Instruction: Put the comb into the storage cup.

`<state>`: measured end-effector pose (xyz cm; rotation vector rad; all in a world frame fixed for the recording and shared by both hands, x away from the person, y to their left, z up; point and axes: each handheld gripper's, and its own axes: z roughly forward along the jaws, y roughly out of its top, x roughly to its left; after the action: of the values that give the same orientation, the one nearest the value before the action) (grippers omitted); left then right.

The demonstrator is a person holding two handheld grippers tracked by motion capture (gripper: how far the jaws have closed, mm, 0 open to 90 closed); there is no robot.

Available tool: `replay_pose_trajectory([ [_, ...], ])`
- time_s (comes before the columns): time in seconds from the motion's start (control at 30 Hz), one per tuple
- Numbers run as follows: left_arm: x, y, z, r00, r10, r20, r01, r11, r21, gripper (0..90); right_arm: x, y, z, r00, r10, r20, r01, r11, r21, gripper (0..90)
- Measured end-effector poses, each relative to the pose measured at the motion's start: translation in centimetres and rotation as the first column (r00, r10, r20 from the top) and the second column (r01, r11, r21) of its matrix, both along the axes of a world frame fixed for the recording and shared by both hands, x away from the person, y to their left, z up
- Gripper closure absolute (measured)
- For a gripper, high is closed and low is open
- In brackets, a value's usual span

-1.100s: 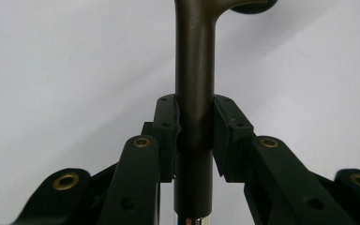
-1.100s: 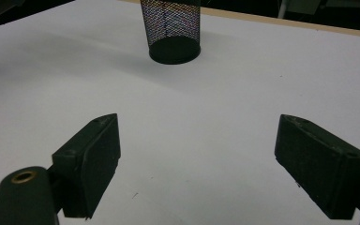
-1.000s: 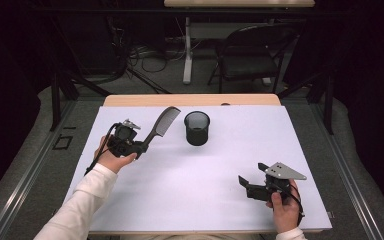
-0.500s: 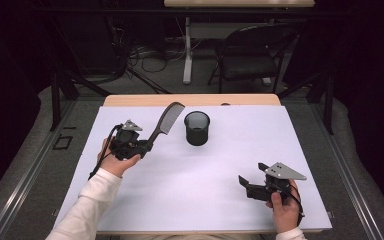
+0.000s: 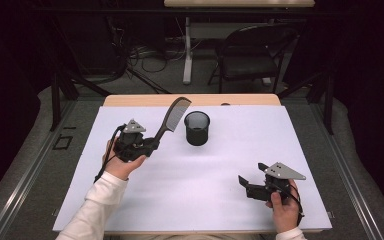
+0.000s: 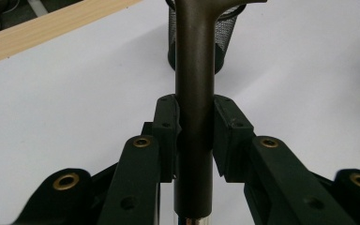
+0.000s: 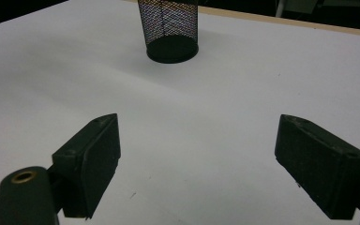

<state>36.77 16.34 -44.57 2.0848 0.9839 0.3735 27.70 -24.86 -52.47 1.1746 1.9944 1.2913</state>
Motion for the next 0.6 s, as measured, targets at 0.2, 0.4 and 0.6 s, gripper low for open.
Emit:
replay_pose_trajectory([
  [0.2, -0.5, -0.3, 0.4, 0.9994, 0.001, 0.034, 0.001, 0.9993, -0.037, 73.0, 0.0, 0.1, 0.0, 1.0, 0.0, -0.004, 0.0, 1.0, 0.003, 14.5],
  [0.4, -0.9, -0.5, 0.5, 0.9983, -0.001, 0.059, 0.004, 0.9989, -0.047, 73.0, 0.0, 0.0, 0.0, 1.0, 0.002, -0.001, -0.002, 1.0, -0.002, 14.4],
  [0.6, -1.2, -0.7, 0.3, 0.9975, -0.001, 0.071, 0.006, 0.998, -0.063, 73.0, 0.0, 0.0, 0.0, 1.0, 0.001, -0.001, -0.001, 1.0, -0.002, 14.4],
])
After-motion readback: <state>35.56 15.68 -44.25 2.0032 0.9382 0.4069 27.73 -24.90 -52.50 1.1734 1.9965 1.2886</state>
